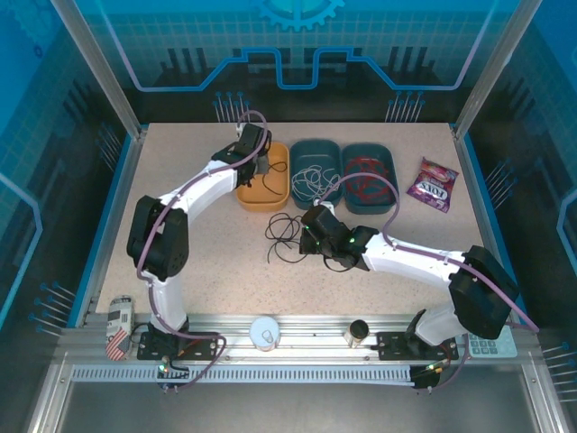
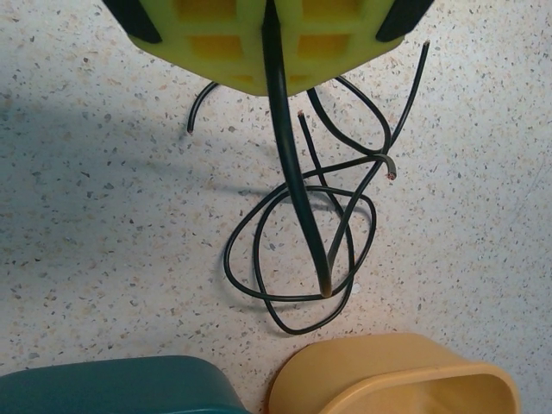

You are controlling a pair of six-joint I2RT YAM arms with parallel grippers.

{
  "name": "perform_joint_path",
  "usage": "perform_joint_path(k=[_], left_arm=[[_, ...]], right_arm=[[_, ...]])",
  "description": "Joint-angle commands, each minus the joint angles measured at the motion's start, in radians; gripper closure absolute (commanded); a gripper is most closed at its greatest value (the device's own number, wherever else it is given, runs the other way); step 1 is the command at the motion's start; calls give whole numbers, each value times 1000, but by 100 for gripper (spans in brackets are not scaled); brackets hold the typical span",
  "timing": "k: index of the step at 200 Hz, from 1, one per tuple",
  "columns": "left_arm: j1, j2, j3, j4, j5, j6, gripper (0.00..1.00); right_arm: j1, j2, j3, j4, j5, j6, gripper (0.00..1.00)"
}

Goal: Untangle the cables
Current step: Place the cable into the container.

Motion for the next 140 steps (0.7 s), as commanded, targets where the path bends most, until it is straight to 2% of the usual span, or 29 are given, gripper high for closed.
perform_joint_path(k=[1,54,71,92,140], left_arm=[[-6,35,47,-44,13,-54,100],[-6,112,82,-62,88,-81,100],[-6,123,82,-64,110,-89,88],[-6,123,76,-58,135,-96,68],[-6,102,65,-60,178,-104,50]], right_arm=[[7,-31,4,-19,27,4,94],[8,-45,0,-19,28,4,94],[7,-49,-3,-21,30,6,94],[8,-58,-10,-21,33,7,94],[8,-70,-12,-16,38,8,93]])
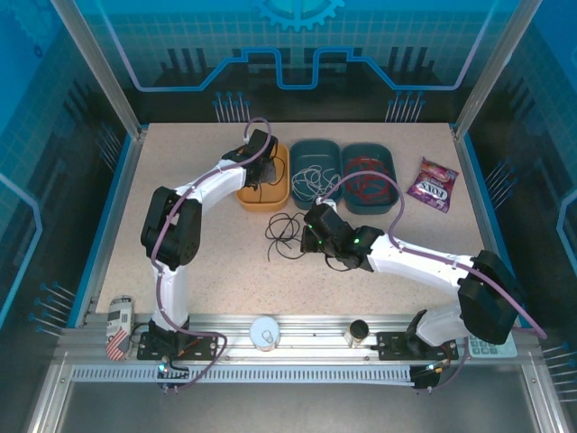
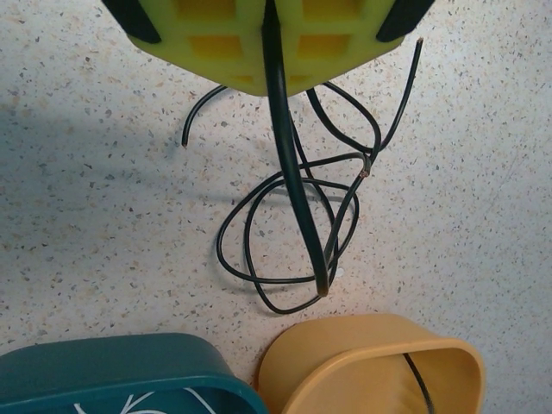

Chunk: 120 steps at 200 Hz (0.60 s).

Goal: Untangle the cables
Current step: Place the cable into the container, then pass the cable.

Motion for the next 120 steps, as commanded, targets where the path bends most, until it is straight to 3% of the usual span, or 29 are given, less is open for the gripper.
perform_joint_path(k=[1,56,120], left_arm=[[-6,-15,14,-16,39,-18,49],[-6,-102,-7,-11,33,-1,22],[-8,-267,-79,-20,108,18,8]], right_arm=[[8,-26,-12,-11,29,8,93],[8,-26,-12,-9,30,4,93],[8,-34,-12,-17,39,0,93]])
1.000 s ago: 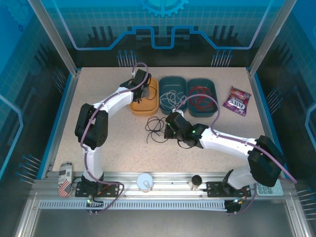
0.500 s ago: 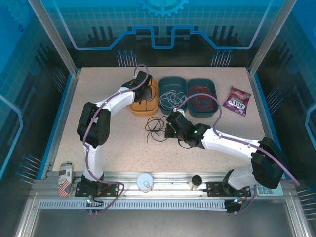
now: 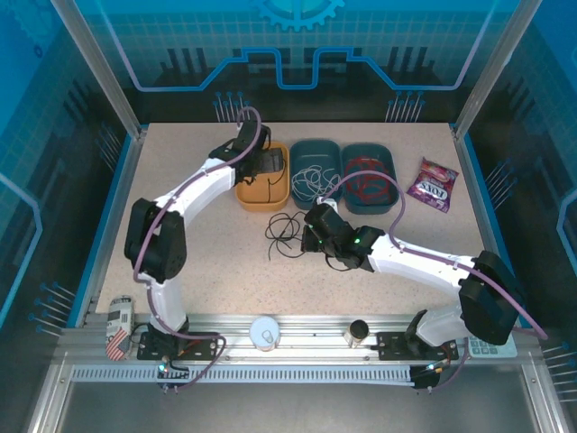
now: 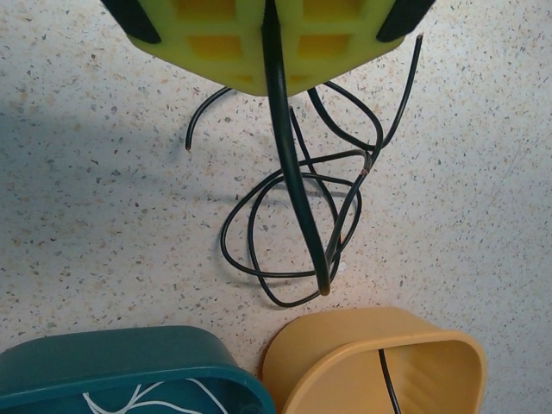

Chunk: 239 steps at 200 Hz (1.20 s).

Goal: Untangle the cables
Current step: Pass the cable.

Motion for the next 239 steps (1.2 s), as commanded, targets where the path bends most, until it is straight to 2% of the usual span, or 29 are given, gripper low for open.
perform_joint_path(k=[1,16,45,69,100,136,179,216,239], left_arm=[[-6,-96,-47,-21,61,7,8],[-6,-155,-94,-24,106,1,1],[-7,-298,-241,23,246,-26,1],[-6,-423,-385,91,366,-52,1],[-6,-559,-528,151,456,-73,1],[-5,-687,-634,190,501,-82,1],[-6,-799,-747,278,587,-128,1],[-6,-843,-810,365,738,-131,1],[-6,-842,-842,436,842,-135,9]], right_arm=[[8,-30,-12,-16,28,1,93],[8,-32,-10,-18,29,0,93],[10,-44,-9,-2,21,-36,92],[15,-67,19,-13,4,-135,92],[34,-99,125,-139,41,-281,92],[37,-137,236,-260,74,-360,91],[37,-152,348,-364,71,-389,90],[31,-135,420,-431,52,-402,91],[16,-119,453,-458,8,-397,91]])
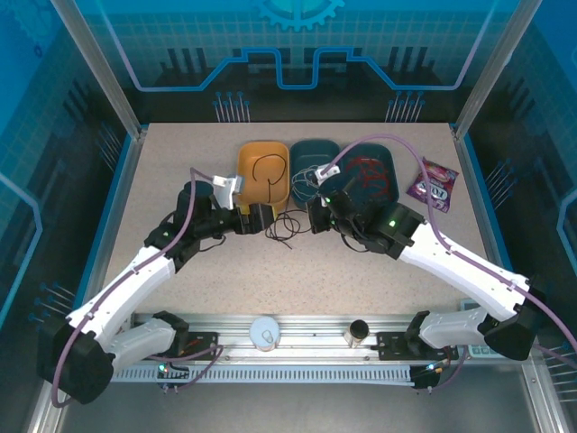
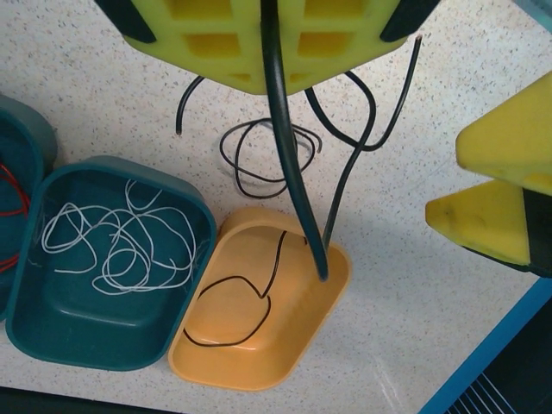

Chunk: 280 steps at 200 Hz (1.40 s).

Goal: Untangle the cables
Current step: Pass the cable.

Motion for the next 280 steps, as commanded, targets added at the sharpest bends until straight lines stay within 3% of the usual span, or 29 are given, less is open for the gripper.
perform_joint_path(k=[1,67,132,162,207,260,280], left_arm=[[-3,-15,-38,118,164,-17,10],[-2,39,-84,254,272,-91,33],[-3,74,-85,272,276,-104,34],[-3,82,-83,281,271,-110,49],[-3,97,-84,256,267,-97,63],[-3,92,-82,236,237,-104,94],[-2,92,-77,224,219,-103,100]], right_arm=[[-9,18,53,-68,-42,-15,91],[-101,26,43,-15,-285,-9,92],[-142,9,-10,73,-382,21,92],[-144,11,-13,81,-393,28,92],[-148,1,-14,88,-397,29,92],[-159,-12,-33,87,-383,36,91],[-164,-20,-42,86,-378,44,85]])
